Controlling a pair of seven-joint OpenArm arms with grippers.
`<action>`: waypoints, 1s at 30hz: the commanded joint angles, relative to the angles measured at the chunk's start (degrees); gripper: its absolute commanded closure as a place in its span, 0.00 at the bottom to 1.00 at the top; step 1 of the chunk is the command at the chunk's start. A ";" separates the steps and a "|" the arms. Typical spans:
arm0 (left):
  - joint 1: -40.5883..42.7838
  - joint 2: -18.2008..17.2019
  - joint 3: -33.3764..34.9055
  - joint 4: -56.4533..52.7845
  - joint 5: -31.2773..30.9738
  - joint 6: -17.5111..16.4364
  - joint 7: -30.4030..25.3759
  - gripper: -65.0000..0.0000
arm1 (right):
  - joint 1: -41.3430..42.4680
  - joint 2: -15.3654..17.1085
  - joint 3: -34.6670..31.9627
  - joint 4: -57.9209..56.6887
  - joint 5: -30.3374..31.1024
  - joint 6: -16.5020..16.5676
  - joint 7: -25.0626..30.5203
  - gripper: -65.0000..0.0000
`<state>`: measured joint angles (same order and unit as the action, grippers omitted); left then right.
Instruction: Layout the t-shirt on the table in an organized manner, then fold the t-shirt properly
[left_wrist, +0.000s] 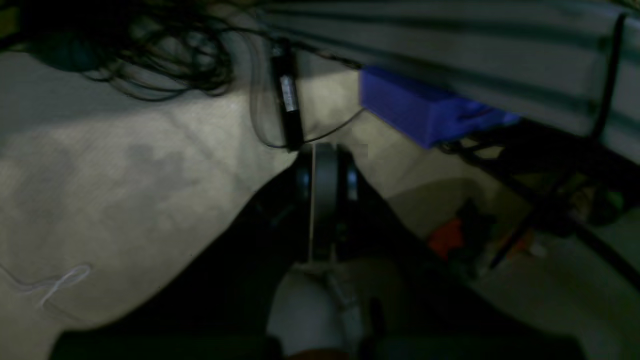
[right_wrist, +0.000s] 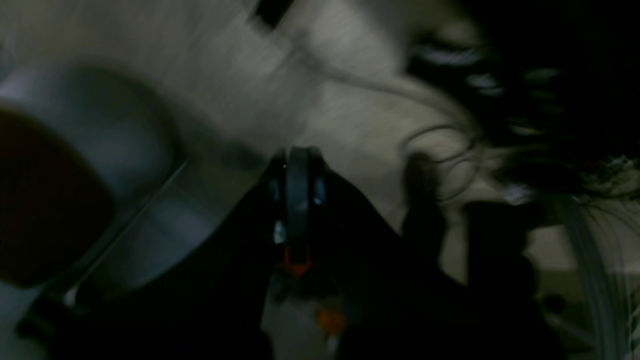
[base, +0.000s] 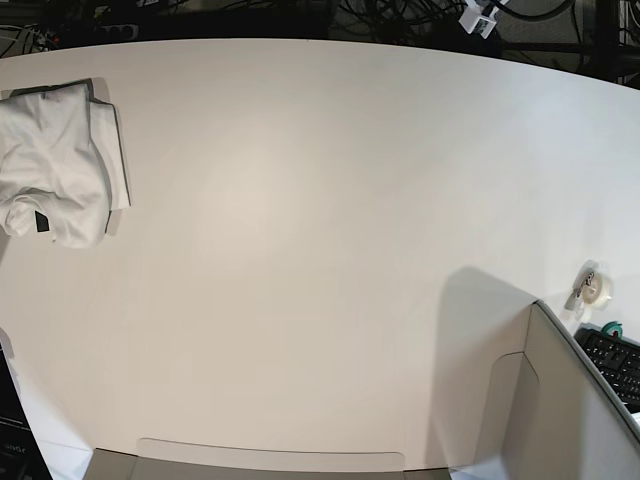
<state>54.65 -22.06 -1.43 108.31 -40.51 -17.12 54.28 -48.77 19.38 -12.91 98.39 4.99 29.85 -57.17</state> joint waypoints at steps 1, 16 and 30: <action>0.95 -0.40 1.21 -1.81 -0.06 -0.06 -3.42 1.00 | 0.29 -0.08 -0.32 -2.61 -0.47 0.00 1.47 1.00; -23.75 1.80 23.10 -54.64 0.03 0.20 -29.01 1.00 | 22.62 -7.20 -0.24 -59.58 -0.55 -0.09 24.33 1.00; -45.55 13.84 40.95 -97.02 0.03 7.59 -56.08 1.00 | 43.72 -15.73 -0.59 -91.49 -0.82 -14.24 48.16 1.00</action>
<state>8.78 -8.05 39.42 11.07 -40.36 -8.34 0.19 -4.93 3.07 -13.45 6.90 4.27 14.46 -9.13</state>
